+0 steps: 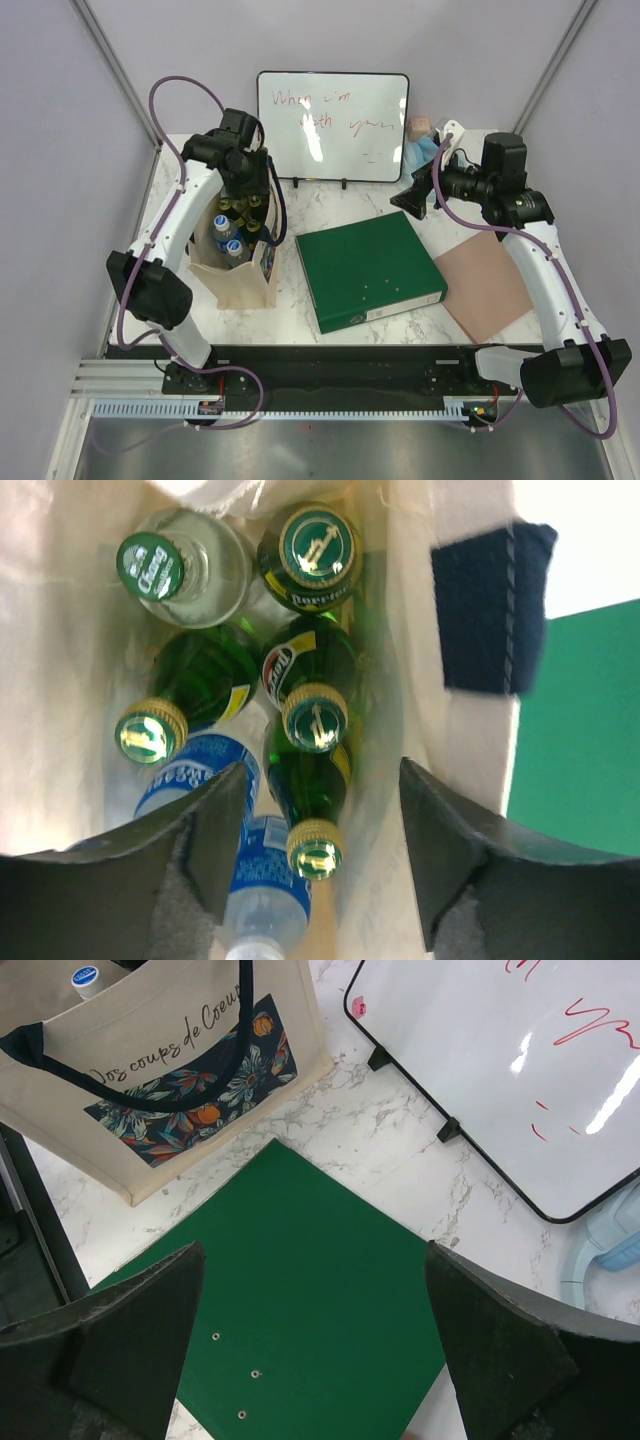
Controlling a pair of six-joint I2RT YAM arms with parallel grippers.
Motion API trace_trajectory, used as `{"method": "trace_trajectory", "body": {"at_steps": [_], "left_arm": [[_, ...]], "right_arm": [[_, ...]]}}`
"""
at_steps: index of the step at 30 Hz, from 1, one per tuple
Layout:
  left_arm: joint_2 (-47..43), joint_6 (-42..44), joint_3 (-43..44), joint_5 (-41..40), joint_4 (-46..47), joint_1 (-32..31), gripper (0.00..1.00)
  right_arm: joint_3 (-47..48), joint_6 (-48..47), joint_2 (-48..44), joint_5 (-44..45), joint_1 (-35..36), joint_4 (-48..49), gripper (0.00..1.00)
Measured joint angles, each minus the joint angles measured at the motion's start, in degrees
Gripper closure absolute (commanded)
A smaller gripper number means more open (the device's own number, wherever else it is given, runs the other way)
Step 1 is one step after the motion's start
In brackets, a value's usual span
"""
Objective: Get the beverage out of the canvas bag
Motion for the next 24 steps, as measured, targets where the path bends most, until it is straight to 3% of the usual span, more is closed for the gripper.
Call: {"method": "trace_trajectory", "body": {"at_steps": [12,21,24], "left_arm": [[6.4,1.2,0.5,-1.0,0.1,0.0,0.37],[9.3,1.3,1.3,-1.1,0.9,0.0,0.54],[9.5,1.4,1.4,-1.7,1.0,0.0,0.65]], "right_arm": [[0.0,-0.4,1.1,0.2,0.0,0.1,0.02],[0.0,-0.4,1.9,0.6,0.0,0.1,0.02],[0.0,-0.4,1.9,0.6,0.0,0.1,0.02]]}}
